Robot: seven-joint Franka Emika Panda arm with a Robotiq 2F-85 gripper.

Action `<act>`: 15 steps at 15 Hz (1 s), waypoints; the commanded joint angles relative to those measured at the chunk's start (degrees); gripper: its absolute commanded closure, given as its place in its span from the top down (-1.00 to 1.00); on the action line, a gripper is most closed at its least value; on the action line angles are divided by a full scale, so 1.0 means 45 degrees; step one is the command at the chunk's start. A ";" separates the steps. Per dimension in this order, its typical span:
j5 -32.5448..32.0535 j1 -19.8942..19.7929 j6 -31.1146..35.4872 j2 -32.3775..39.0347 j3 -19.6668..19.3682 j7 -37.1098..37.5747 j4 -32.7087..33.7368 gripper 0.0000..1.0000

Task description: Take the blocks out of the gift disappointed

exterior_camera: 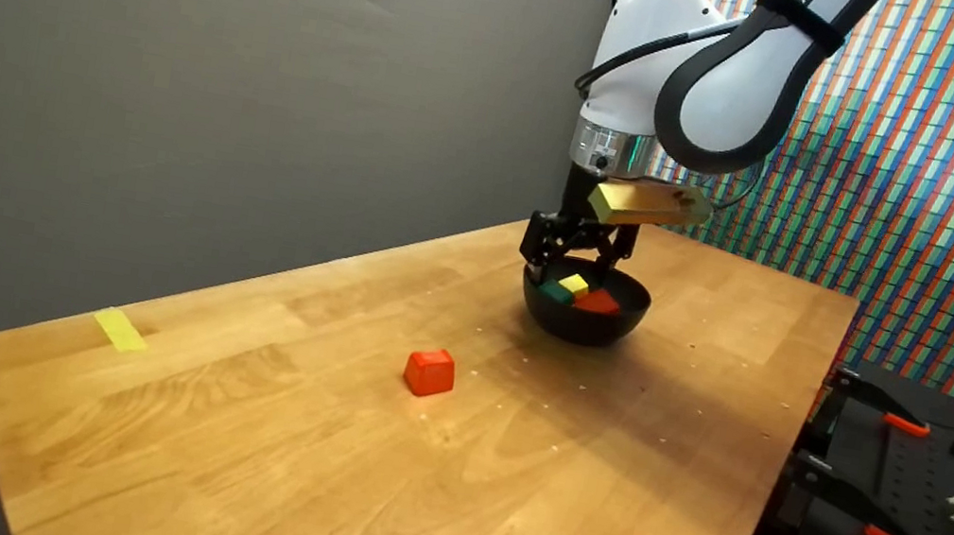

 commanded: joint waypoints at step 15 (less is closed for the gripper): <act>-0.0092 -0.0246 -0.1348 0.0206 0.0826 -0.0573 0.0510 -0.54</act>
